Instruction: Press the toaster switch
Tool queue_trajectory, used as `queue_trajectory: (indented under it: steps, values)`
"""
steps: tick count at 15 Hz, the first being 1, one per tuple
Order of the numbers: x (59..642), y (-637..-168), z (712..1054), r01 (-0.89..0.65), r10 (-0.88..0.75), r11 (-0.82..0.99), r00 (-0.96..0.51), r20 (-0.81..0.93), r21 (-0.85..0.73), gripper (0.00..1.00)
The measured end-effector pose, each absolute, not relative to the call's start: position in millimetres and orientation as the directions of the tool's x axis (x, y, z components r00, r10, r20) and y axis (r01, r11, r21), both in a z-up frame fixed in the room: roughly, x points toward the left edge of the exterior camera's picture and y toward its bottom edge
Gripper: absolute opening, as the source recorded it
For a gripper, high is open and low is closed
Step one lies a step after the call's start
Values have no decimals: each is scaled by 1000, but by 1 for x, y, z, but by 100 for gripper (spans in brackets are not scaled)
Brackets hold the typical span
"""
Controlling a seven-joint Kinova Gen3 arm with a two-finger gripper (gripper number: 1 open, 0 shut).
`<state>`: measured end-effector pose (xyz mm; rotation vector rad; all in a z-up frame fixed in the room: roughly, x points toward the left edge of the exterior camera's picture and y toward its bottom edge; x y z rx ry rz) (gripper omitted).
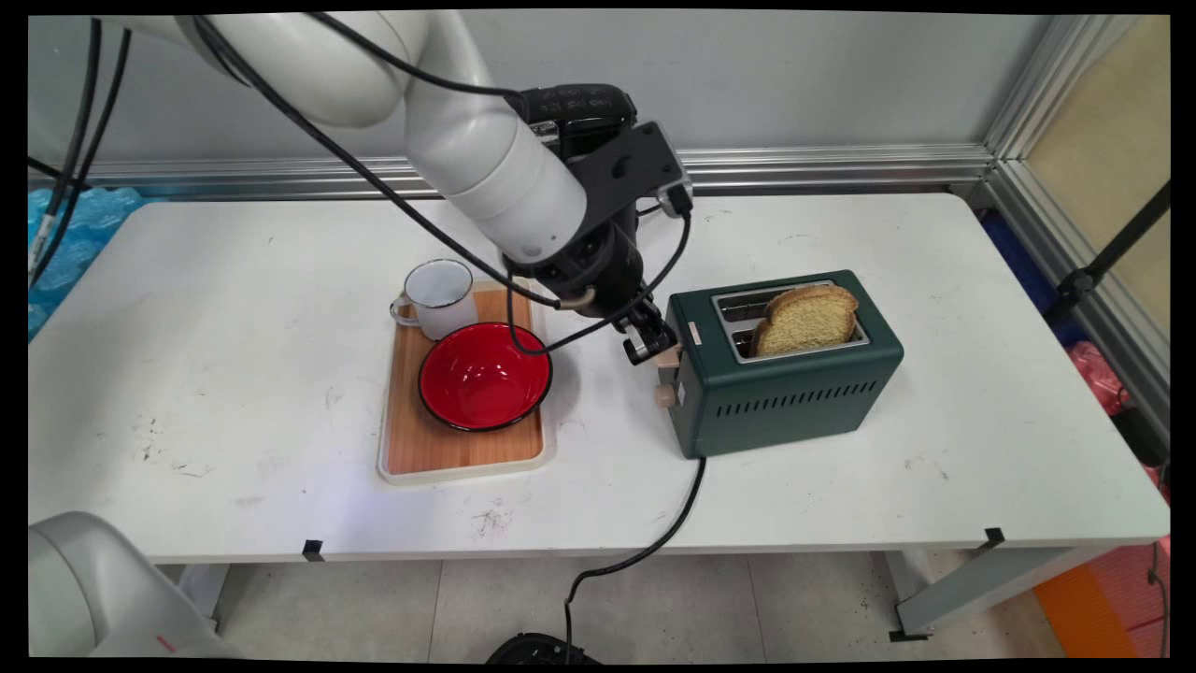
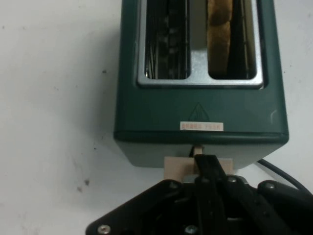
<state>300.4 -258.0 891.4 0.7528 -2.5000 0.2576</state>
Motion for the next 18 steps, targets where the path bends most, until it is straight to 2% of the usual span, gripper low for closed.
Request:
queue_trajectory:
  steps: [18]
  values:
    - [290,-276,848,-567,-495,824,-729,474,-12,0]
